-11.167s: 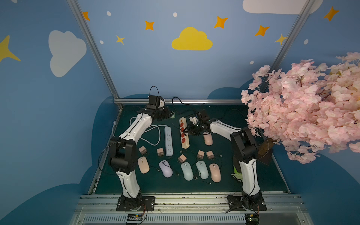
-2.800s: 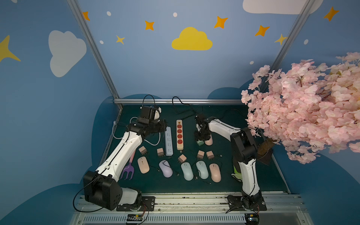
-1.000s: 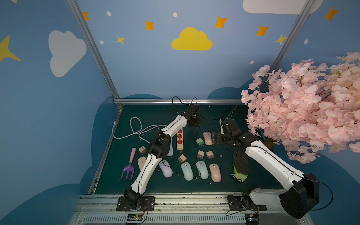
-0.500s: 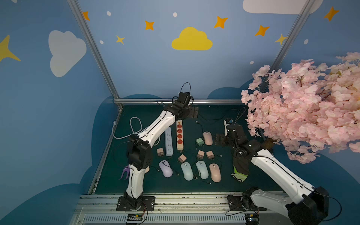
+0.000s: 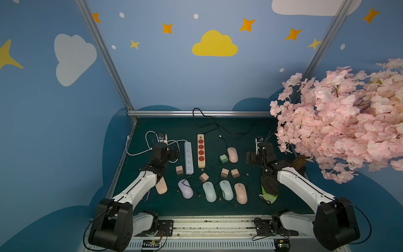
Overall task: Unplug the wireless mouse
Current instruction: Reset both arms
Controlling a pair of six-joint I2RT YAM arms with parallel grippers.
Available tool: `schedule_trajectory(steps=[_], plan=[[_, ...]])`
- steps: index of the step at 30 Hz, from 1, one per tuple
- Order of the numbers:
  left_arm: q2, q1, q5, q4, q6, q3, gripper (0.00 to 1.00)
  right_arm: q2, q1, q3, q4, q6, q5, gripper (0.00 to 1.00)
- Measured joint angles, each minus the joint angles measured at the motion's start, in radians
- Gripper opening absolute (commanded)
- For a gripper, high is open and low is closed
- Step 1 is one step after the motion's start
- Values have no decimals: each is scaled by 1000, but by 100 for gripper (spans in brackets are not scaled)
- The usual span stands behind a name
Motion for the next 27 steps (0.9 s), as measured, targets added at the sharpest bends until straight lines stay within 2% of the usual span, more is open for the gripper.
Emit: schedule_trajectory(steps=[7,12,16,21,27], plan=[[19,85,-24,145,76,-104,100,90,-113,-35,108,-75,-27,98],[156,86,-9,289,107,-143,100,191,-168,-35,173,-114,-44,98],[226,89,14,360,151,-161,100,217,-201,-36,204,-148,-99,98],[340,142,57,587,159,-196,100,200,-237,-117,396,-167,-197,98],[367,163,85,649,152,-223,100,225,-261,-285,685,-169,-261,98]])
